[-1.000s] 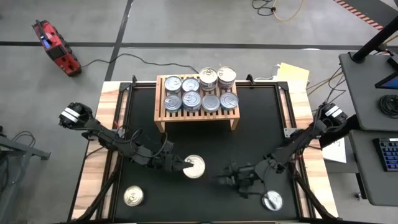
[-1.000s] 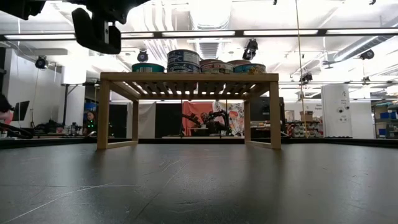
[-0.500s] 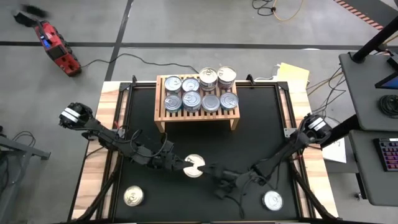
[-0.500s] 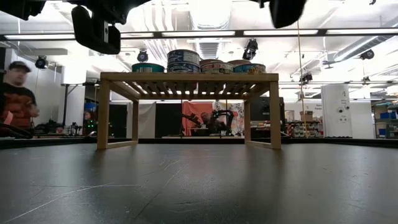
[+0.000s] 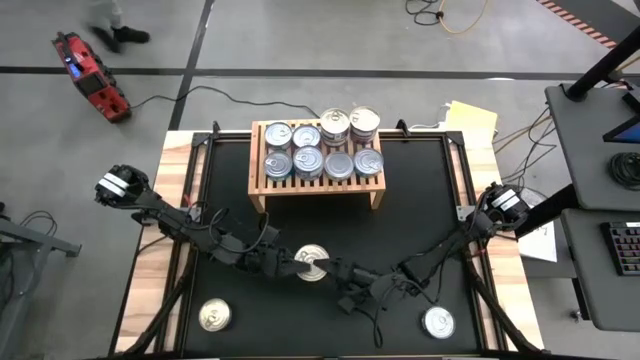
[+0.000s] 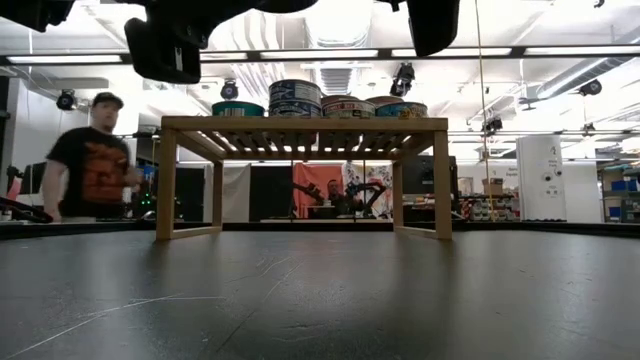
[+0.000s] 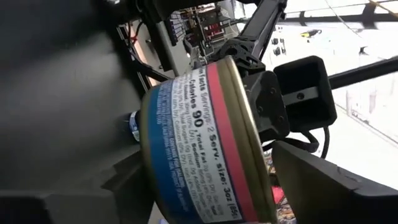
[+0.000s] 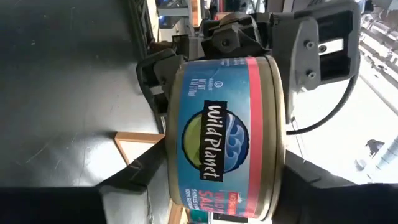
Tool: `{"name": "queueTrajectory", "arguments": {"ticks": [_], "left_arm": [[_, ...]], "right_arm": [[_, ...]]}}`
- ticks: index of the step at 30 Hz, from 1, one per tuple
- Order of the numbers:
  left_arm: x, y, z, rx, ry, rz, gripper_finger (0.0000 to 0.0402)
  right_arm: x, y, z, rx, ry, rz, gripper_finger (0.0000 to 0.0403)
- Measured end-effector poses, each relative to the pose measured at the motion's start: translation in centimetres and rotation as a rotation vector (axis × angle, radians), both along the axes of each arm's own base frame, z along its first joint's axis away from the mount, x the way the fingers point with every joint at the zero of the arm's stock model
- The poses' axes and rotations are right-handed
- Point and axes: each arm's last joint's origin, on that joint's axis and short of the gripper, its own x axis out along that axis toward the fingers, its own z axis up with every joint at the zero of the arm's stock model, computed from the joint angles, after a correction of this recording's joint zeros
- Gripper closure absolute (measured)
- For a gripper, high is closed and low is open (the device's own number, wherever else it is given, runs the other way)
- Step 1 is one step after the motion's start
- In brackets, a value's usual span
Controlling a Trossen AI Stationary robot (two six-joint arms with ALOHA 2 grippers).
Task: Stack canned seafood by type on shelf
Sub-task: Stack the blue and pink tuna can on top of the blue and pink tuna can
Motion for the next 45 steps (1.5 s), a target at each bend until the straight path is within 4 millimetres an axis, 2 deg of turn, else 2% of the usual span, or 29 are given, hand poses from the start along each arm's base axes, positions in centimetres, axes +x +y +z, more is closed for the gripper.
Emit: {"name": "queueTrajectory", "arguments": {"ticks": [5,11,18,22,26,34,39,45], "left_arm": [[0.0,-0.1,0.2,0.081,-0.027,-0.015,0.0105],[0.0,0.1,0.6,0.246,-0.067,-0.005,0.0103],[0.1,0.6,1.1,0.479,-0.133,0.032,0.0102],[0.0,0.7,1.5,0.588,-0.156,0.045,0.0102],[-0.2,0.8,1.9,0.679,-0.177,0.056,0.0102],[-0.7,1.0,2.0,0.79,-0.117,0.032,0.0102],[-1.2,1.3,2.1,0.83,-0.072,0.014,0.0102],[-2.1,1.8,3.1,0.917,-0.076,0.013,0.0102]], "right_arm": [[-0.1,-0.1,0.3,-0.003,-0.006,-0.026,0.0222],[-0.7,-0.6,1.7,0.006,-0.038,-0.085,0.0222],[-1.7,-1.3,4.3,0.052,-0.103,-0.11,0.022],[-2.2,-1.6,5.1,0.055,-0.113,-0.133,0.022],[-2.6,-2.6,6.6,0.077,-0.149,-0.167,0.022],[-3.5,-5.8,9.8,0.167,-0.247,-0.24,0.022],[-4.3,-8.9,11.8,0.277,-0.307,-0.309,0.0219],[-5.3,-13.1,12.9,0.411,-0.32,-0.346,0.0219]]}}
